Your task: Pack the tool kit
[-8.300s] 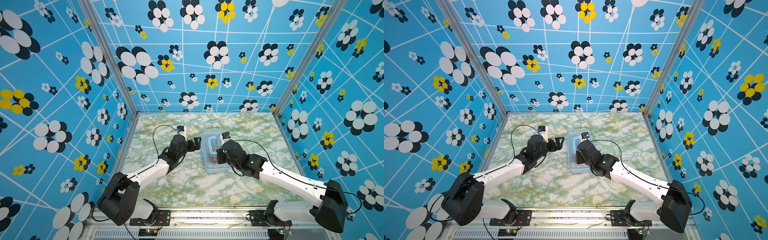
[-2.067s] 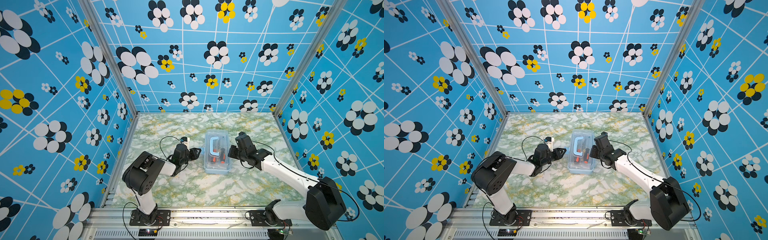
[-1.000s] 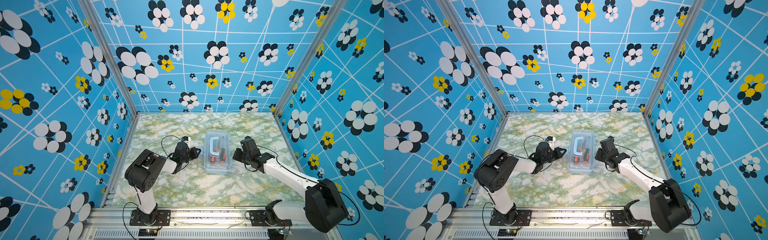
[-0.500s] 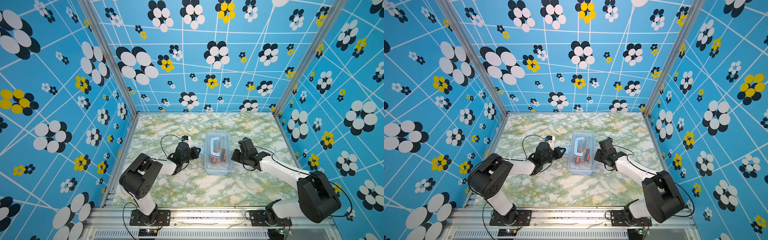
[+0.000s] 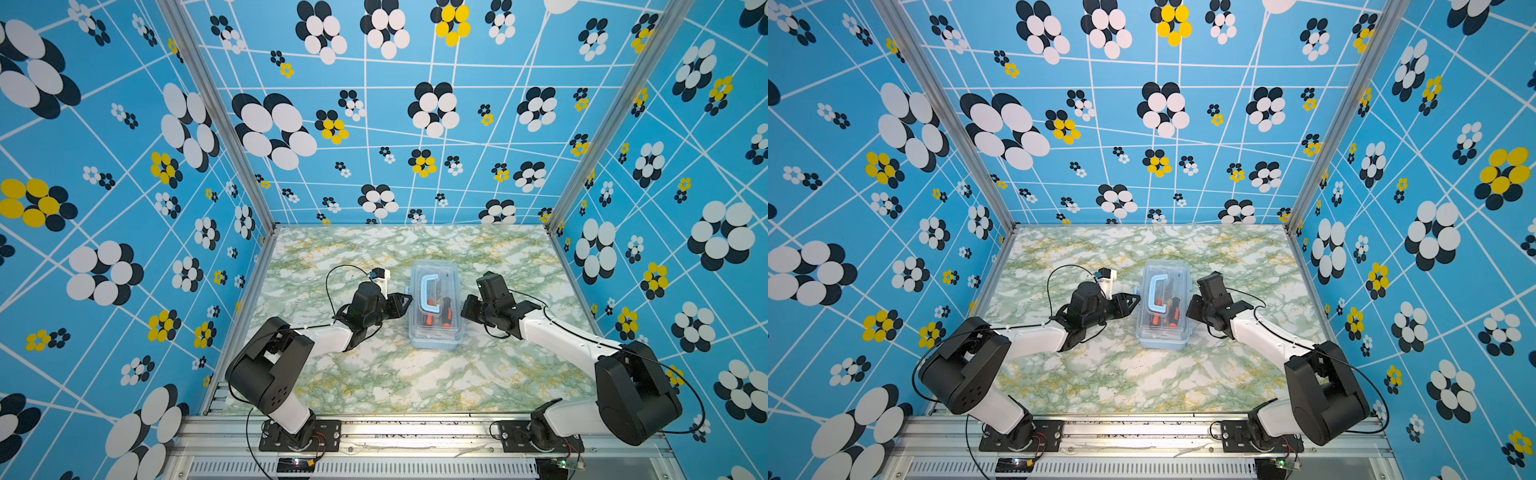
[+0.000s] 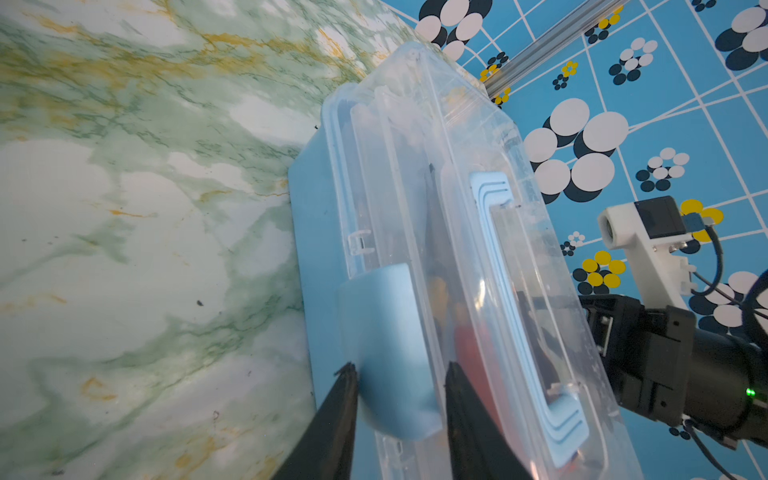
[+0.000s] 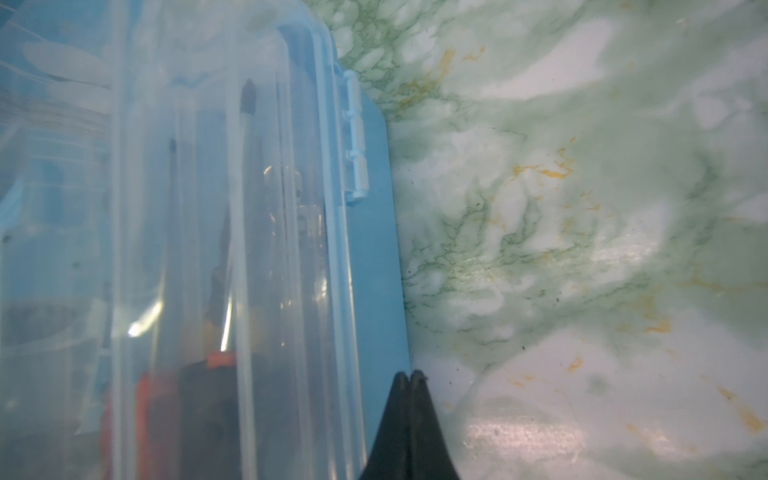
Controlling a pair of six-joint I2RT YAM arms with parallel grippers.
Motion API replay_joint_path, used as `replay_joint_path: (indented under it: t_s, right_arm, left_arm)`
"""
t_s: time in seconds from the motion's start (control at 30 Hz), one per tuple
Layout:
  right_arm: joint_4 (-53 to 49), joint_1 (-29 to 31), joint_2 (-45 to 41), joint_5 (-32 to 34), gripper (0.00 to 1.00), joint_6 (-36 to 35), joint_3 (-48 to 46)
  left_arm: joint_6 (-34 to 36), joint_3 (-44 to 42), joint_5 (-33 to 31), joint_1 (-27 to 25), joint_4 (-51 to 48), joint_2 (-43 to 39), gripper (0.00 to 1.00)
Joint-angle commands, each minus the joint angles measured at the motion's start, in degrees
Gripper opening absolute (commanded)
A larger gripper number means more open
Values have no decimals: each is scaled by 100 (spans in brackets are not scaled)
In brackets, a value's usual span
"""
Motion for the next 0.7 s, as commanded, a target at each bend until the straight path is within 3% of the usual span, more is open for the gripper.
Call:
replay_joint_path:
  t_s: [0.0, 0.2, 0.67]
  right_arm:
    - [15, 1, 82, -123, 0, -77, 137]
    - [13, 3, 58, -159, 0, -50, 123]
    - [57, 6, 65, -145, 0, -68, 98]
  left_arm:
    - [115, 148, 246, -38, -43, -20, 38]
    - [-186, -118, 254, -36, 536, -40, 39]
    - [-410, -187, 323, 74, 734, -69, 41]
